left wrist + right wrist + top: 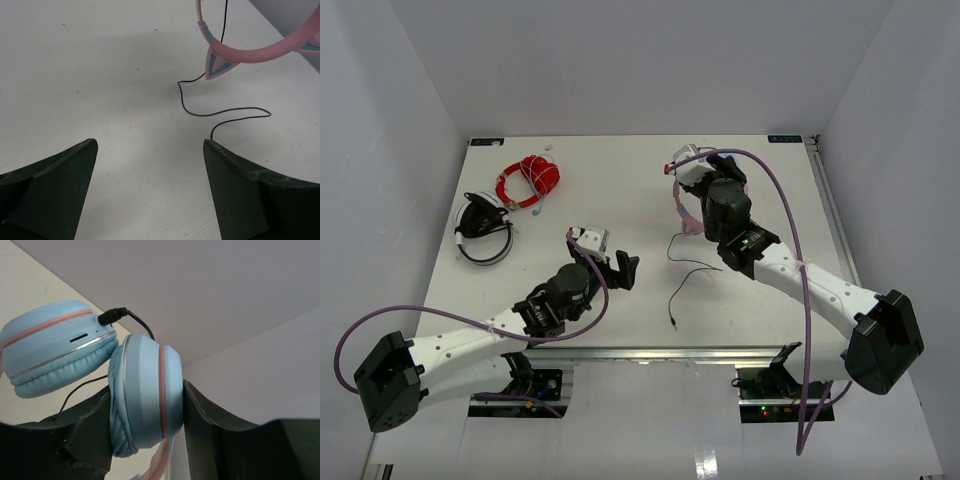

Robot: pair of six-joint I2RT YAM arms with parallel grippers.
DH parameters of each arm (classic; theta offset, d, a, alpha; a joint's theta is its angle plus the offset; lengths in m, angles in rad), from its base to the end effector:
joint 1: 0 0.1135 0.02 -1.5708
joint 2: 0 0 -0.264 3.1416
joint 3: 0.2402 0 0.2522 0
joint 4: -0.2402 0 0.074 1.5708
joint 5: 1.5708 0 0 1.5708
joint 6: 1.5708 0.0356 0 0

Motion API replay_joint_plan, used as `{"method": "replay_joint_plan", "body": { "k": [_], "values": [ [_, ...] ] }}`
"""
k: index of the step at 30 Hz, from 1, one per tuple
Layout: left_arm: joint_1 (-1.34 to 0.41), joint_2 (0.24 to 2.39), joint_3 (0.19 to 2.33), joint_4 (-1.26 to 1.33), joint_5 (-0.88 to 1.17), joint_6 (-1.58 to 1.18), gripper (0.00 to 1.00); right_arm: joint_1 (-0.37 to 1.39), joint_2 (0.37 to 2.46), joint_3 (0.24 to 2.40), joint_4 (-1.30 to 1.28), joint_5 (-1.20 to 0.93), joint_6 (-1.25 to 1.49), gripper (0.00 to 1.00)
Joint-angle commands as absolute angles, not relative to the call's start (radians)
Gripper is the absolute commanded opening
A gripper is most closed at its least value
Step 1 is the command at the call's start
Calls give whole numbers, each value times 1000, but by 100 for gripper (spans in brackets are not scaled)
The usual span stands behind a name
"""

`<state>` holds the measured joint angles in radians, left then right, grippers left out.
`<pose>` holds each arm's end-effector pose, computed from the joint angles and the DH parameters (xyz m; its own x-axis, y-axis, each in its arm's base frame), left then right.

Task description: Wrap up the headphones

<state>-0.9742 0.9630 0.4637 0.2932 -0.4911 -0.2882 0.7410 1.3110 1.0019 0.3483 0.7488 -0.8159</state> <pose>0.1353 -0.1694 0.2440 -0.2439 -0.0870 -0.9659 0.4181 0.8892 -0.1857 0.2405 0.1872 0.3552 0.0144 -0.7099 -0.7041 0.0261 0.7042 -0.7095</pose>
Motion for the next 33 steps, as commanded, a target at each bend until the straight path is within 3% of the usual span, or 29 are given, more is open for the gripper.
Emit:
{"method": "replay_joint_plan", "body": {
  "k": [1, 18, 26, 31, 33],
  "values": [
    [-973, 946, 451, 309, -498, -289, 98, 741, 1188, 1025, 493, 715, -701, 8],
    [-973, 797, 391, 358, -413, -292, 98, 730, 979, 1005, 282, 410, -249, 8],
    [-973, 709, 351, 397, -336, -302, 98, 730, 947, 852, 421, 466, -72, 8],
    [-973, 715, 380, 363, -406, -421, 98, 730, 950, 798, 483, 554, 87, 8],
    [-973, 757, 433, 318, -454, -528, 91, 730, 951, 766, 523, 599, 163, 8]
  ]
}}
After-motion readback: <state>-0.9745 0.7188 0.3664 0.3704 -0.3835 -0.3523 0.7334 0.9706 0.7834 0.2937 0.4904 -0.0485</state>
